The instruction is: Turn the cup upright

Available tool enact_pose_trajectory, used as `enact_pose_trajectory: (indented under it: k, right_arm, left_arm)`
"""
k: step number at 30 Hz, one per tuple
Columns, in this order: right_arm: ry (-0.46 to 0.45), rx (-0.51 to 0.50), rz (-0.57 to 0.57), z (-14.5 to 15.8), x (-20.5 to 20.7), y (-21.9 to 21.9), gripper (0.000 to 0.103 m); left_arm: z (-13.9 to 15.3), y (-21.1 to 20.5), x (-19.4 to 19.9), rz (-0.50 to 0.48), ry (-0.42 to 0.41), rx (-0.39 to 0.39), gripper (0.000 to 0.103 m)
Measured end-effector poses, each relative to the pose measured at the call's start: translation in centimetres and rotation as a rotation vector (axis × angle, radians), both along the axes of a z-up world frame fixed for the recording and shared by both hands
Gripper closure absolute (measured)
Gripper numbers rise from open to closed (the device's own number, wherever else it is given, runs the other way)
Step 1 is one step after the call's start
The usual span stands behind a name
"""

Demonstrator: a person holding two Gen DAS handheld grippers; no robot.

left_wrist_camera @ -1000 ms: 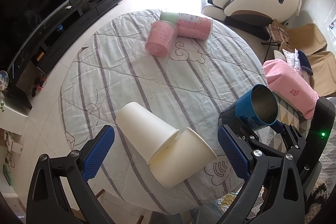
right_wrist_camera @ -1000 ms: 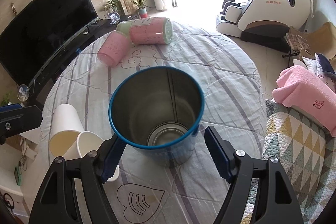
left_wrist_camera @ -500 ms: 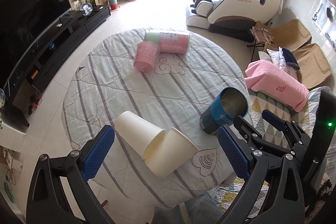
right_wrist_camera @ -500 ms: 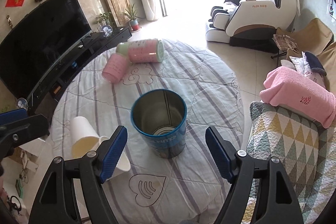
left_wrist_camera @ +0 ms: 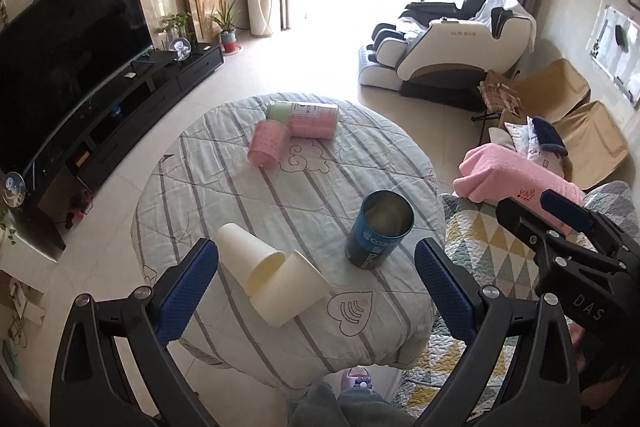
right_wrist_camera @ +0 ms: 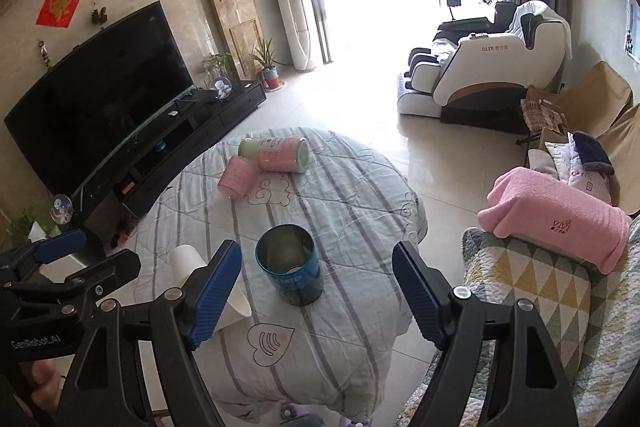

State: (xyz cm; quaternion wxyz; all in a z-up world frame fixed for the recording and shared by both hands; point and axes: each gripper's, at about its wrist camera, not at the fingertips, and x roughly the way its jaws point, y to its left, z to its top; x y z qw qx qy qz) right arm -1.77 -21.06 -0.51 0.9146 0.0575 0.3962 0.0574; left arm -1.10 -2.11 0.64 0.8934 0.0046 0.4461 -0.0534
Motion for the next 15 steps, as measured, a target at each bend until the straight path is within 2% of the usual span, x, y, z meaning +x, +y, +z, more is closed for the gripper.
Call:
enact_pose_trajectory:
  k: [7, 15]
  right_arm:
    - [0.01, -0.033, 0.037, 1.1, -1.2, -1.2, 0.023]
    - [0.046, -0.002, -0.003, 0.5, -2.1, -1.5, 0.023]
  left_arm:
    - [0.2, -1.7, -1.7, 0.014, 0.022, 0.026, 0.003]
    - [0.2, -1.6, -2.3, -0.017, 0.022, 0.042, 0.003]
